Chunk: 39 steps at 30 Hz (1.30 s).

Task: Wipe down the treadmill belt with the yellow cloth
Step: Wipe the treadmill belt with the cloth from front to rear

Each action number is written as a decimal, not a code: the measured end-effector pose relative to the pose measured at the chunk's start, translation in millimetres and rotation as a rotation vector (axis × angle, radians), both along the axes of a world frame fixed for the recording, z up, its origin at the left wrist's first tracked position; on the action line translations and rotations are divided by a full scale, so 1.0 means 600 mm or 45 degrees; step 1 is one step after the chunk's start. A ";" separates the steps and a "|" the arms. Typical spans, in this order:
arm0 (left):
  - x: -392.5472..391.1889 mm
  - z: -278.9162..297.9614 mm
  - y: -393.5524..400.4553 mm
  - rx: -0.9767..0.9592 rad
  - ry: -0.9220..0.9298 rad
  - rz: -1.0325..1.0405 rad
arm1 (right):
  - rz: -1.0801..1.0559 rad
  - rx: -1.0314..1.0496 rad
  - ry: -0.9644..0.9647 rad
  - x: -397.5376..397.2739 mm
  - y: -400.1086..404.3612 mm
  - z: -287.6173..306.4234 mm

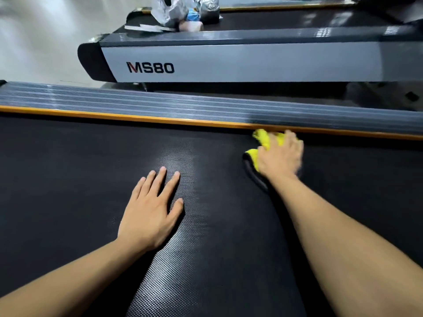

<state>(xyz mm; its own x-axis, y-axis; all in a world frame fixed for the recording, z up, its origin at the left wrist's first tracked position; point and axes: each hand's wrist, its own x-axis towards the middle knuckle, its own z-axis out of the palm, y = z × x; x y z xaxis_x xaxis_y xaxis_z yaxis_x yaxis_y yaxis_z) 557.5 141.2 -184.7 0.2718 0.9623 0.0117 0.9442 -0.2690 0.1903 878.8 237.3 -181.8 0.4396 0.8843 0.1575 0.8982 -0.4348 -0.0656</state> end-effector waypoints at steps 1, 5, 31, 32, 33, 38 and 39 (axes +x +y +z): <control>0.002 0.001 -0.001 0.009 0.004 0.013 | -0.078 0.056 0.042 0.023 -0.010 -0.004; 0.001 0.005 -0.002 -0.003 -0.085 -0.021 | -0.092 0.122 0.241 0.022 -0.004 -0.010; -0.114 -0.006 -0.052 0.010 0.020 0.117 | 0.181 0.014 0.249 -0.049 -0.117 0.002; -0.126 -0.006 -0.061 0.022 0.039 0.120 | 0.177 0.002 0.254 -0.059 -0.114 -0.001; -0.138 -0.006 -0.070 0.041 0.048 0.143 | 0.205 -0.013 0.273 -0.083 -0.109 -0.005; -0.160 -0.011 -0.090 0.066 0.015 0.259 | 0.751 -0.114 0.345 -0.350 -0.126 -0.003; -0.157 -0.013 -0.090 0.071 0.008 0.259 | 0.870 -0.114 0.318 -0.401 -0.139 0.002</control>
<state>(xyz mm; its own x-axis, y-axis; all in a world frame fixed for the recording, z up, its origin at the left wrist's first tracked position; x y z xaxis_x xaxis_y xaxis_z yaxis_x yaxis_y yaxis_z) 463.2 87.2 -192.3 0.0721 0.9952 0.0658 0.9812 -0.0826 0.1745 638.4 153.8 -180.6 -0.2015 0.9787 0.0389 0.9337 0.2039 -0.2944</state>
